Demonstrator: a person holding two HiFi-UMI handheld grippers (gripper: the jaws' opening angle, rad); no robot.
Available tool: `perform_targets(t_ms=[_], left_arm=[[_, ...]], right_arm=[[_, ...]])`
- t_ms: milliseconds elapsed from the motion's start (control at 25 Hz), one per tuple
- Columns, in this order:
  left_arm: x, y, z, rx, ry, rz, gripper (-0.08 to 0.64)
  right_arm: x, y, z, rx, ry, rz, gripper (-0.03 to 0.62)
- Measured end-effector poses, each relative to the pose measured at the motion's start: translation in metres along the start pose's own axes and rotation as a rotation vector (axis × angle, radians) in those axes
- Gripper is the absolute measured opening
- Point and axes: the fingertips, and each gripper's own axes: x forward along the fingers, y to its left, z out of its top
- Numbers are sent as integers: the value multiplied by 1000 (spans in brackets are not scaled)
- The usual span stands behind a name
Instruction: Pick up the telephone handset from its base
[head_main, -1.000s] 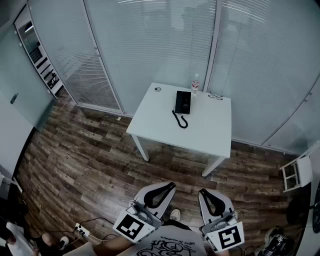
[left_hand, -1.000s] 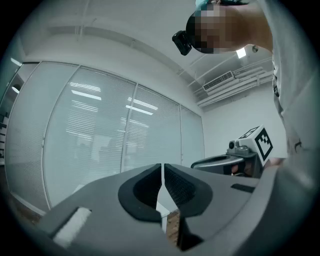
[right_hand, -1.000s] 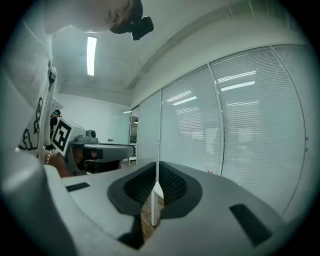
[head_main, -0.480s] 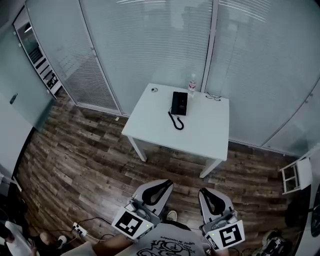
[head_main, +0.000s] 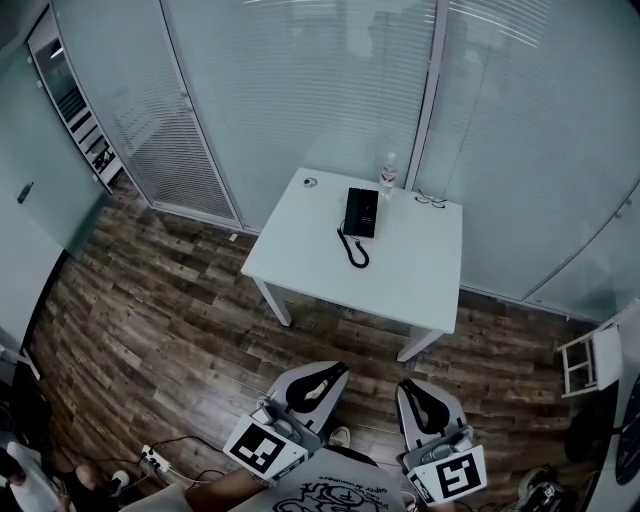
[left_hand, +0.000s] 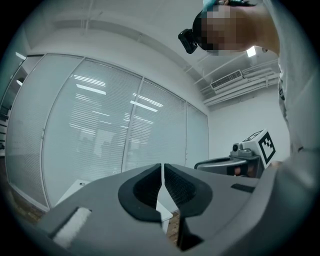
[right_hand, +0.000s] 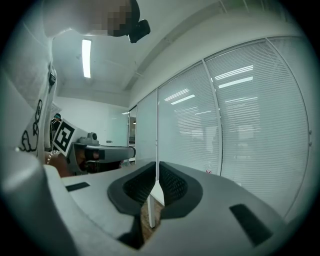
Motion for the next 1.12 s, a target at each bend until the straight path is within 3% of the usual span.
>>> perform_targets(t_ms=[800,1120], left_arm=[[51,179,22,-22,-7,-26,17],[47,224,26,-33,-3,-47,17]], right_arm=[[183,-18,24,-8,29,-12,18],[221,-6,30,10,35,-35,18]])
